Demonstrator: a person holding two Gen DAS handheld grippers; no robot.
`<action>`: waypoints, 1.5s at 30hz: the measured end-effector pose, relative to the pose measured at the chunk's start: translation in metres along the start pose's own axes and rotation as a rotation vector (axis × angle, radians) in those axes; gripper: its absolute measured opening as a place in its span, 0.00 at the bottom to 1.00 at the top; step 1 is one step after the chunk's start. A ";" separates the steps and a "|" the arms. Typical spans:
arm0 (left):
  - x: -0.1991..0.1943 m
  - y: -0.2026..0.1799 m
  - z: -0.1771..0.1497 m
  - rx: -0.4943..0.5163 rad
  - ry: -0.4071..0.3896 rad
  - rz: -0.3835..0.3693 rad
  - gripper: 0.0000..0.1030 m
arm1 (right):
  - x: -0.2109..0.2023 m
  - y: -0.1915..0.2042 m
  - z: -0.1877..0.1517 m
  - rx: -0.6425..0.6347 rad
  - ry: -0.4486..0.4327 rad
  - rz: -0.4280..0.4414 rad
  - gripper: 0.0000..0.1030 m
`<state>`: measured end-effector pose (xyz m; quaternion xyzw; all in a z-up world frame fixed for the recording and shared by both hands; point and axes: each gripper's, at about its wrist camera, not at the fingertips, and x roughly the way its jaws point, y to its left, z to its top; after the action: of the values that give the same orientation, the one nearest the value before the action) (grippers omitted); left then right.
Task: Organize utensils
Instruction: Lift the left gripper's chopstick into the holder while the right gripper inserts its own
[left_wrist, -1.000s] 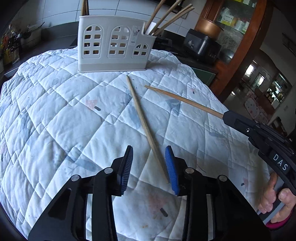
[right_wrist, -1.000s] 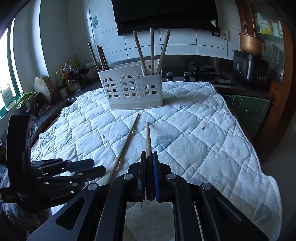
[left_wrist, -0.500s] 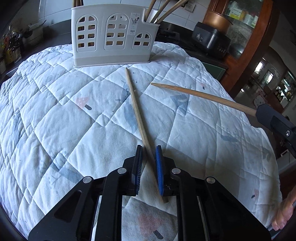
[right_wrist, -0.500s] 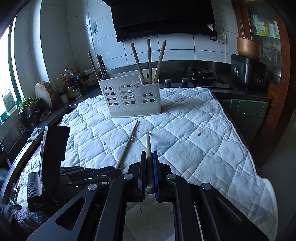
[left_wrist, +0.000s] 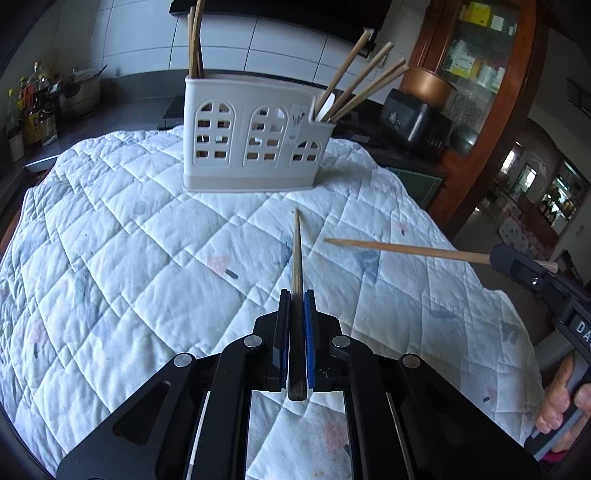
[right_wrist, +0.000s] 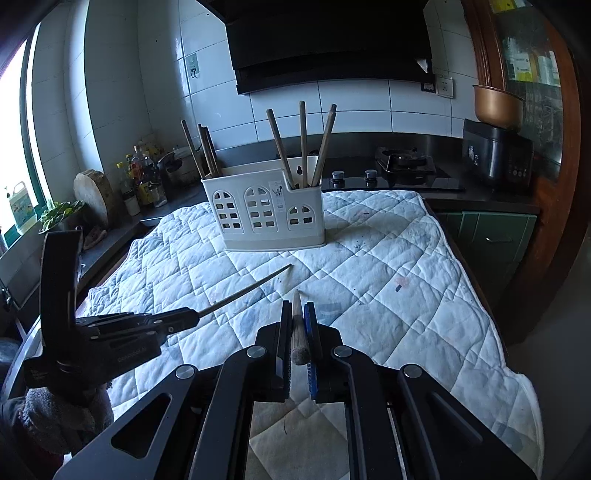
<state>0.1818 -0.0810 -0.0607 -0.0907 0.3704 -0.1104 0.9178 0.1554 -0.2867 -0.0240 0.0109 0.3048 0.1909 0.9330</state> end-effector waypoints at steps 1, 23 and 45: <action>-0.005 0.001 0.003 0.009 -0.013 -0.008 0.06 | 0.000 0.001 0.003 -0.003 0.000 0.005 0.07; -0.047 0.031 0.092 0.121 -0.086 -0.023 0.06 | -0.008 0.026 0.179 -0.195 -0.043 0.000 0.07; -0.100 0.004 0.236 0.227 -0.360 0.043 0.06 | 0.082 0.012 0.233 -0.165 0.066 -0.050 0.07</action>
<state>0.2772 -0.0297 0.1718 0.0030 0.1875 -0.1136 0.9757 0.3452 -0.2230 0.1211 -0.0800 0.3187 0.1922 0.9247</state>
